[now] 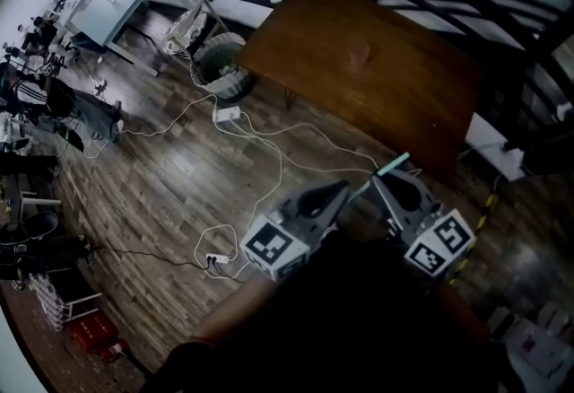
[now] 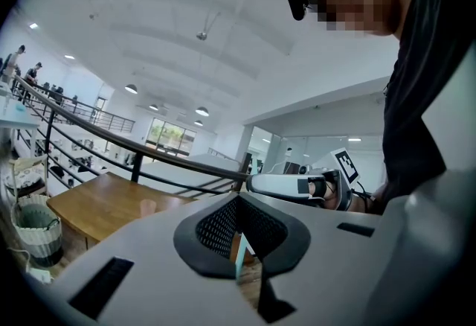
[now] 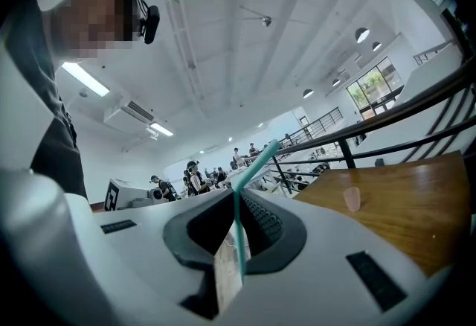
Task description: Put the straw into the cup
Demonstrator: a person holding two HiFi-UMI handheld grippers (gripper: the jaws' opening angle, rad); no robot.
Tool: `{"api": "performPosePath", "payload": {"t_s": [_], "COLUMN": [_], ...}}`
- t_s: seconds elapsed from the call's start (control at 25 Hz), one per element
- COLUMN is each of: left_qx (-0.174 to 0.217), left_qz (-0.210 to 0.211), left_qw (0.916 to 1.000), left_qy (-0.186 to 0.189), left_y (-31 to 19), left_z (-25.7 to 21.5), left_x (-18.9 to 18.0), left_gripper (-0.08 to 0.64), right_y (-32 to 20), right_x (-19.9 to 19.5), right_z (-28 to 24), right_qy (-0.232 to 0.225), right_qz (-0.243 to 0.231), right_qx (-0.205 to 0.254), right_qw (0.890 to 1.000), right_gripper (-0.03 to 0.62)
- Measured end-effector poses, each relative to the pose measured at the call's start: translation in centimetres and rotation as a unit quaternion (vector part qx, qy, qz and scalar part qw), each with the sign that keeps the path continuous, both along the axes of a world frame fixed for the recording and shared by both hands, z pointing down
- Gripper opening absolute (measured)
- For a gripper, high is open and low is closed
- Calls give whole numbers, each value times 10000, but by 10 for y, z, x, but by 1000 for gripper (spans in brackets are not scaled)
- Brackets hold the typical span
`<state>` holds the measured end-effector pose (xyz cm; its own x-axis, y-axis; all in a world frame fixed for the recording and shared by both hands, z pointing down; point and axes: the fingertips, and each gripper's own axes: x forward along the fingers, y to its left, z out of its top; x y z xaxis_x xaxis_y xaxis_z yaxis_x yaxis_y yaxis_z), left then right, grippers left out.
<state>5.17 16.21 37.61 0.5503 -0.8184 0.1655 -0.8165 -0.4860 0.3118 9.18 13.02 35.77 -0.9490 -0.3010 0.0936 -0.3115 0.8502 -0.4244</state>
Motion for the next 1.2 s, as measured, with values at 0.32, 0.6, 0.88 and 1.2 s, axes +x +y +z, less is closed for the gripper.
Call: {"api": "performPosePath", "payload": {"t_s": [0.32,0.6,0.88,1.2], "left_qx": [93,119,93,40], "left_qz": [-78,-94,-190,-268], "left_qw": [9999,9999,9998,9996], "left_qy": [3,-12,-2,-6], "left_y": [-4,-6,-5,-46], "left_z": [-5,-7,-8,-4], "left_x": [-43,-51,-51,-43], "left_gripper": [11,11,11,11], "right_y": [-3,-6,-10,-52], "right_x": [-41,-50,-50,-43], "right_z": [-8,-10,-11,-8], "right_qy": [-50,-92,-151,-160], "right_qz": [-59,-121,-190,-274], "right_qx": [79,42,37,11], "right_qw": [9999,9999,9997,9995], "right_gripper": [34,34,34,34]}}
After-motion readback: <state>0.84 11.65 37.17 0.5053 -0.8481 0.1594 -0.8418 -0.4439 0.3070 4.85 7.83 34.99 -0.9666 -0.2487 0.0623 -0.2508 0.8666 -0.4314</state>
